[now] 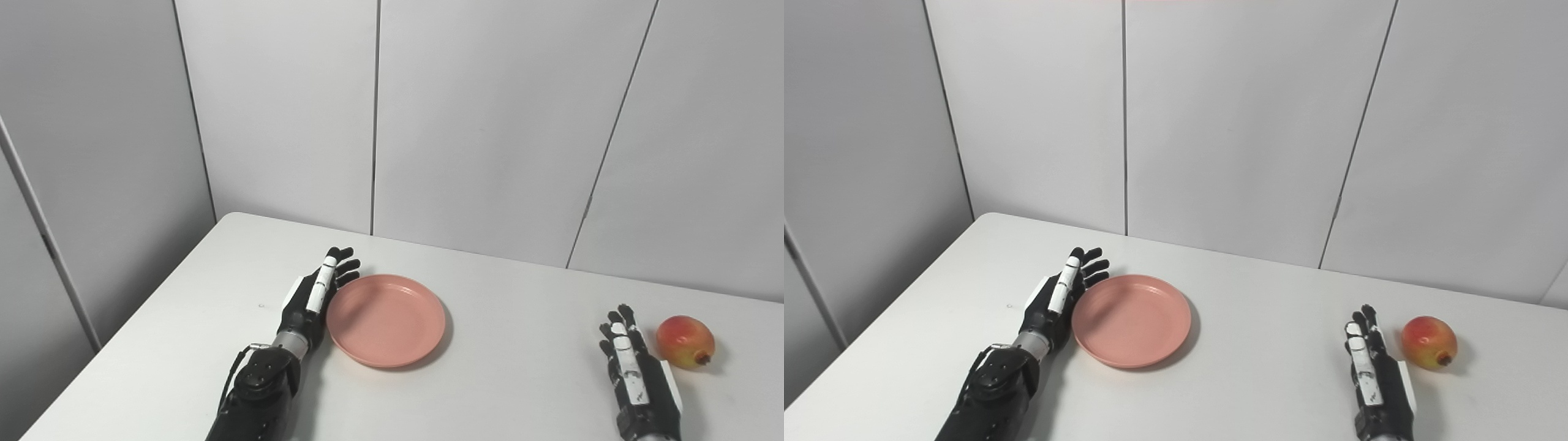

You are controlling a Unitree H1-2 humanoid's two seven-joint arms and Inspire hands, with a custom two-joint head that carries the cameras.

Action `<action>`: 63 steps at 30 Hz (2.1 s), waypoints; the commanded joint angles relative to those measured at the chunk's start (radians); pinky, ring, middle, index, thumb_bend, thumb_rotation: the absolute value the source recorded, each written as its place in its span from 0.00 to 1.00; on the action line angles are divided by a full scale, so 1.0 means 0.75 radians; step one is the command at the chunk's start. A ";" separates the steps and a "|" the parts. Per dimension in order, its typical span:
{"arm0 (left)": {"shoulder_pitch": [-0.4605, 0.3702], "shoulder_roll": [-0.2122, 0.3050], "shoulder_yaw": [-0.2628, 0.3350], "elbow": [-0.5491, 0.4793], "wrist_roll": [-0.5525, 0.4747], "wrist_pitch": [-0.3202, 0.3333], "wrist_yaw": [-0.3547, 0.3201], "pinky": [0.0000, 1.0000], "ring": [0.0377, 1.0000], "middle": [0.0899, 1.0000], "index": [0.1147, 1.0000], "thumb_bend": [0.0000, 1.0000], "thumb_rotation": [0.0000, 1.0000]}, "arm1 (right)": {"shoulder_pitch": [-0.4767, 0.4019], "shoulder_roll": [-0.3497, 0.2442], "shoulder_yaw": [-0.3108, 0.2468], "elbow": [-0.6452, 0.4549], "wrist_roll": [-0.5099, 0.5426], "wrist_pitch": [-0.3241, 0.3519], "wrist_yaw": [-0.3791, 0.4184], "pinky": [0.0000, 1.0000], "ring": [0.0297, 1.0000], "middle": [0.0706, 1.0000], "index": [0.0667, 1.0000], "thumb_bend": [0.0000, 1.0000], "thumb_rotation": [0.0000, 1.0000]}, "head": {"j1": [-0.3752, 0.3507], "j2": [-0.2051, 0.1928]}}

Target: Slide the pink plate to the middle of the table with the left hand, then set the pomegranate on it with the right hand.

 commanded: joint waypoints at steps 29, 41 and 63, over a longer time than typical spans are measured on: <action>0.069 -0.071 -0.075 -0.144 0.032 0.027 -0.044 0.91 0.92 0.92 0.91 0.58 1.00 | -0.060 0.068 0.064 -0.070 -0.097 0.030 -0.055 0.99 0.97 0.98 0.99 0.52 0.89 | -0.295 0.054; 0.118 -0.136 -0.082 -0.213 -0.012 0.057 -0.062 0.93 0.94 0.94 0.93 0.57 1.00 | -0.055 0.077 0.072 -0.083 -0.100 0.070 -0.056 1.00 0.97 0.99 0.98 0.58 0.87 | -0.329 0.060; 0.176 -0.202 -0.112 -0.243 -0.001 0.039 -0.105 0.91 0.93 0.93 0.91 0.55 1.00 | -0.048 0.066 0.079 -0.094 -0.091 0.078 -0.036 0.98 0.96 0.98 0.99 0.55 0.86 | -0.307 0.066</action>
